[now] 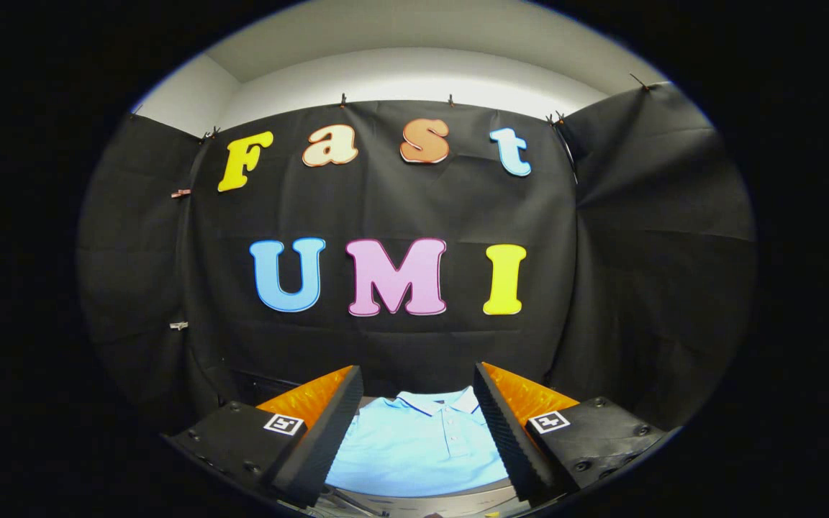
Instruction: Put the clothes into the washing machine and then close the washing machine lid.
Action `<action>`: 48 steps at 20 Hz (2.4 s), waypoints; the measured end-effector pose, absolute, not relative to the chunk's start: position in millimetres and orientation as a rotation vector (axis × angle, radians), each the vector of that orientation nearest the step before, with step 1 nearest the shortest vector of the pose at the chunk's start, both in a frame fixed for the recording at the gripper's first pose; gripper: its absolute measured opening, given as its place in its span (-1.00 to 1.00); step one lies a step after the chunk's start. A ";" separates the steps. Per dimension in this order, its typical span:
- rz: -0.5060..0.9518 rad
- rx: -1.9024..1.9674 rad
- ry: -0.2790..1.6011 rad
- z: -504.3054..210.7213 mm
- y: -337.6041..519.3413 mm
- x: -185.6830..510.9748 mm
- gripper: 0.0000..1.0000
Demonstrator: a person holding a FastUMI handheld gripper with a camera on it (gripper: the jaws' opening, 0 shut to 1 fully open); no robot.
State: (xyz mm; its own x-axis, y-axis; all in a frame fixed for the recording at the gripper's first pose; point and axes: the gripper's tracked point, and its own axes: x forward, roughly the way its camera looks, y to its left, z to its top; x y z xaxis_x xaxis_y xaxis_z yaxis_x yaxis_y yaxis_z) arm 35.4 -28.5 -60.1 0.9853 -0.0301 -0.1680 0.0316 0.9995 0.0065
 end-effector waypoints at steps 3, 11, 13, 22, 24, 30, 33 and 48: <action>-0.035 0.010 0.223 -85.6 -36.7 49.2 0.95; -0.033 0.015 0.402 -166.4 -57.8 87.9 0.96; -0.032 0.016 0.452 -188.3 -63.2 98.0 0.96; -0.043 0.026 0.653 -272.0 -82.6 128.7 0.97; -0.053 0.029 0.694 -284.6 -87.1 131.3 0.97; -0.076 0.027 0.810 -312.6 -98.2 136.9 0.95; -0.088 0.028 0.876 -321.4 -101.1 133.4 0.96; -0.103 -0.009 1.125 -331.6 -95.3 133.4 0.62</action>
